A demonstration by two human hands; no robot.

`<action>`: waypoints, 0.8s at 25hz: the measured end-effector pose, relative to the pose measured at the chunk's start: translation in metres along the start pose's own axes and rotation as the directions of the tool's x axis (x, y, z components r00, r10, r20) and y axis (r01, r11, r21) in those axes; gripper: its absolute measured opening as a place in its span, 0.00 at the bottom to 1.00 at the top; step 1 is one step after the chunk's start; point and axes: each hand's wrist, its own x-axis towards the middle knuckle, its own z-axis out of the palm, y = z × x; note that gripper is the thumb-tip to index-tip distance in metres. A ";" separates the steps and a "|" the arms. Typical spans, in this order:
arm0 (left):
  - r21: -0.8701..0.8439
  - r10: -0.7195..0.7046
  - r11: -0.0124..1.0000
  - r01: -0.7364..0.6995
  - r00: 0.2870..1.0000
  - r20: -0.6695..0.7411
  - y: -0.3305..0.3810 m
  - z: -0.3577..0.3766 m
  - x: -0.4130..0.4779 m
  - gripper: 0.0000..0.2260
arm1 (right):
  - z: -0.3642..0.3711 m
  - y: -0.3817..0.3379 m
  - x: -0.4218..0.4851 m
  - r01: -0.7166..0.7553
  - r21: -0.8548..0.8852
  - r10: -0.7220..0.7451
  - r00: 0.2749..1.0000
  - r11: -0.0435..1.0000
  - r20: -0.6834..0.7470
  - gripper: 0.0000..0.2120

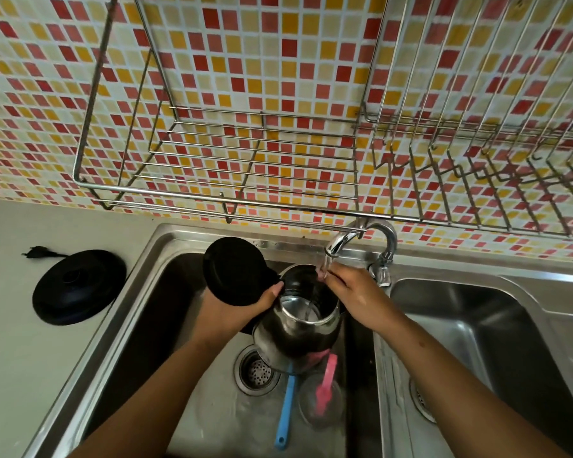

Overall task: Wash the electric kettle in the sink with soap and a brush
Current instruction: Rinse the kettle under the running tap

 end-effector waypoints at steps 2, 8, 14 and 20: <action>-0.062 -0.001 0.998 -0.004 0.997 -0.073 -0.001 0.002 0.001 0.31 | 0.014 -0.005 -0.003 -0.033 0.128 0.052 0.987 0.991 -0.150 0.11; -0.136 -0.003 0.990 -0.035 0.964 -0.267 0.006 0.010 -0.005 0.21 | 0.079 -0.041 -0.026 -0.137 0.550 0.371 0.864 0.824 -0.340 0.29; -0.118 -0.001 0.992 -0.042 0.939 -0.345 -0.006 0.003 -0.007 0.18 | 0.077 -0.012 0.009 -0.424 0.715 0.633 0.773 0.556 -0.035 0.22; -0.111 0.010 0.993 -0.049 0.947 -0.323 -0.006 0.005 -0.013 0.15 | 0.017 0.041 0.014 -0.303 -0.305 0.248 0.947 0.903 -0.207 0.14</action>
